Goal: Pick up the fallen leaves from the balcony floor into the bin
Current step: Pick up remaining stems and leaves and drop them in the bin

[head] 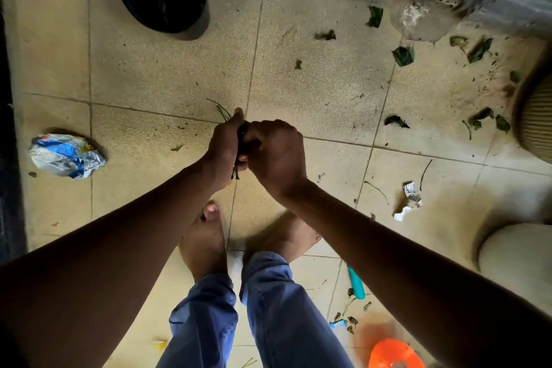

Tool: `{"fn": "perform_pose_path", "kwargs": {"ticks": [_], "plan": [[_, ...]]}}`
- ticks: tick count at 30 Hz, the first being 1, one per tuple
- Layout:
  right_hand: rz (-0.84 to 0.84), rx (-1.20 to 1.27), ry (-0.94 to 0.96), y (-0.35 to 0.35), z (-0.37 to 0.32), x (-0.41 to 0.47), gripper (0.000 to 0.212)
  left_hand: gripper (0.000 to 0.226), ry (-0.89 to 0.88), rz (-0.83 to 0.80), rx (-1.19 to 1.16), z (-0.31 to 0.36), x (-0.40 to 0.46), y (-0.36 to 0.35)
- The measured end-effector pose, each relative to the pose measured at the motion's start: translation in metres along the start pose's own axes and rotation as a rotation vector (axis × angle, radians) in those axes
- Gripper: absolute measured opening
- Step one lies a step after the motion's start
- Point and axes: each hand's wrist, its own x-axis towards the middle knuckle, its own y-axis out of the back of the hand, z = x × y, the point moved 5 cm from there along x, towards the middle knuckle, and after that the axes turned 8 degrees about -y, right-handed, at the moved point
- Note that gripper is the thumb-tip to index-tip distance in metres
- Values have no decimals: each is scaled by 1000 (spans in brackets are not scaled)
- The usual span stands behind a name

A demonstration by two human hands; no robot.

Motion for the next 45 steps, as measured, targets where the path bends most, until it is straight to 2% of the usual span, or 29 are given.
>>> {"fn": "perform_pose_path", "kwargs": {"ticks": [3, 5, 7, 9, 11, 14, 16, 18, 21, 25, 27, 30, 33, 36, 38, 41, 45], "plan": [[19, -190, 123, -8, -2, -1, 10, 50, 26, 4, -52, -7, 3, 0], [-45, -226, 210, -15, -3, 2, 12, 44, 35, 41, -114, -11, 7, 6], [-161, -173, 266, -19, 1, 9, 15, 44, 34, 71, -121, -13, 10, 14], [-205, -10, 201, -9, 10, 25, 24, 50, 64, 62, -91, -14, 12, 17], [-51, 60, 78, 15, 29, 51, 28, 51, 87, 62, -30, -12, 9, 20], [192, -153, -56, 53, 62, 100, 44, 49, 60, 7, 72, -11, 9, 20], [232, -334, -106, 67, 86, 130, 58, 47, 64, -52, 50, -12, 8, 17], [162, -472, -90, 73, 104, 149, 65, 45, 87, -128, -20, -13, 8, 13], [35, -599, 31, 76, 116, 158, 54, 42, 115, -221, -107, -12, 6, 6], [-33, -785, 116, 70, 118, 150, 36, 36, 153, -305, -216, -7, 0, -6], [-4, -705, 59, 67, 117, 142, 33, 35, 164, -332, -243, -3, -2, -11], [70, -348, -124, 65, 97, 120, 21, 37, 159, -318, -283, 5, -6, -19], [153, 28, -110, 76, 46, 75, 11, 38, 123, -268, -325, 13, -11, -27], [103, 211, -99, 86, 4, 19, 8, 36, 104, -239, -405, 19, -20, -42], [90, 143, -118, 86, -6, -8, 13, 38, 97, -249, -436, 25, -29, -55], [169, -75, -123, 88, -5, -28, 13, 43, 90, -287, -427, 35, -48, -76], [251, -234, -89, 101, -11, -38, 9, 47, 91, -268, -410, 47, -73, -96]]}}
